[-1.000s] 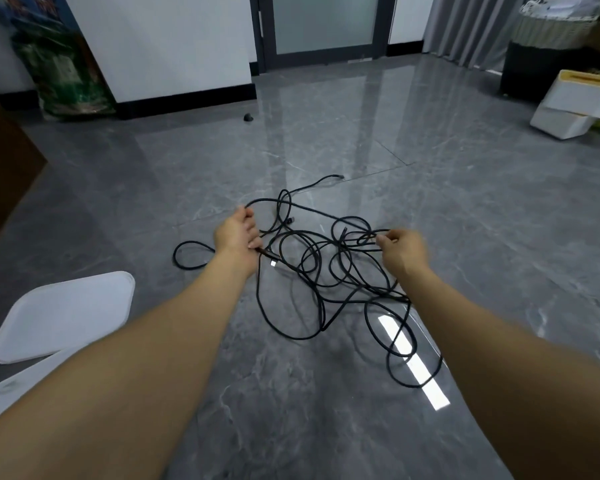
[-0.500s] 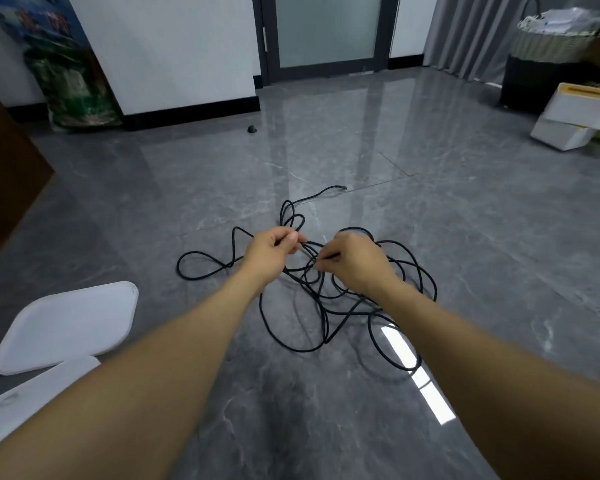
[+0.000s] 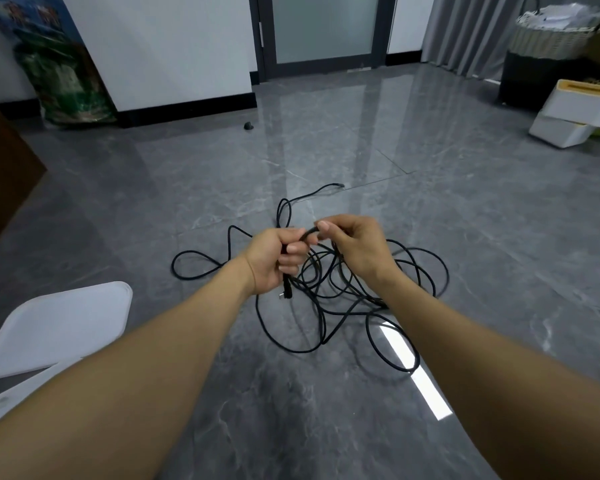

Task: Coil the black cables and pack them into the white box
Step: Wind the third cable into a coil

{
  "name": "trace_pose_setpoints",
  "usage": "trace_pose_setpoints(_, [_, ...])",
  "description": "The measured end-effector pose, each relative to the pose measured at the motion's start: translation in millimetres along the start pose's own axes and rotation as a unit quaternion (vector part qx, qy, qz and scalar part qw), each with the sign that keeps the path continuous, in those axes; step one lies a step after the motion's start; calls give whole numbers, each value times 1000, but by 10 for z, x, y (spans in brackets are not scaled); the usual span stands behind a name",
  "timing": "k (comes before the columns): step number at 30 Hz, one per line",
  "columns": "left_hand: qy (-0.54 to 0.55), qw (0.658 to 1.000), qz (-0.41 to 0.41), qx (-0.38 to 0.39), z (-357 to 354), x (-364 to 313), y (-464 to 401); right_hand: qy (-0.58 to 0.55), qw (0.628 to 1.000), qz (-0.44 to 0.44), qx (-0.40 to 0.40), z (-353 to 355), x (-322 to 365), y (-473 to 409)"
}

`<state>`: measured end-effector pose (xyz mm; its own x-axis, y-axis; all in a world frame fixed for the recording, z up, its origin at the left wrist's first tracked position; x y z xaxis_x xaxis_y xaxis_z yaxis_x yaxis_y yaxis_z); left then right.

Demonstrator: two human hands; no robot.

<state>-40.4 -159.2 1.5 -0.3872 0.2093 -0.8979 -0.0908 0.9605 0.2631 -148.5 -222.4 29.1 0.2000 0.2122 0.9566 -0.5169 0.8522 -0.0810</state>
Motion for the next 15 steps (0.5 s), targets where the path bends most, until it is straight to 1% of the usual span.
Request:
trace_pose_setpoints(3, [58,998,-10,-11,7,-57,-45,-15,1000,-19,-3,-54,22,-53])
trace_pose_setpoints(6, [107,994,-17,-17,10,-117,-87,-39,995,-68,-55,-34,14,-162])
trace_pose_setpoints(9, [107,994,-17,-12,18,-273,-128,-96,986,-105,-88,-4,62,-265])
trace_pose_setpoints(15, [70,997,-21,-18,-51,-679,-163,-111,971,-169,-128,160,332,-485])
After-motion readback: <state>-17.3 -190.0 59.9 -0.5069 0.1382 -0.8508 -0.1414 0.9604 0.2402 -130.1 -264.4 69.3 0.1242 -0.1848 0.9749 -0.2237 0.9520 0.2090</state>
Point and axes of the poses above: each hand's wrist, its own y-axis away from the middle knuckle, its own z-axis out of the back of the hand, x = y × z, the point moved 6 cm from there along -y, towards the middle knuckle, and after that the axes turned 6 degrees about -z, right-handed, at the moved point
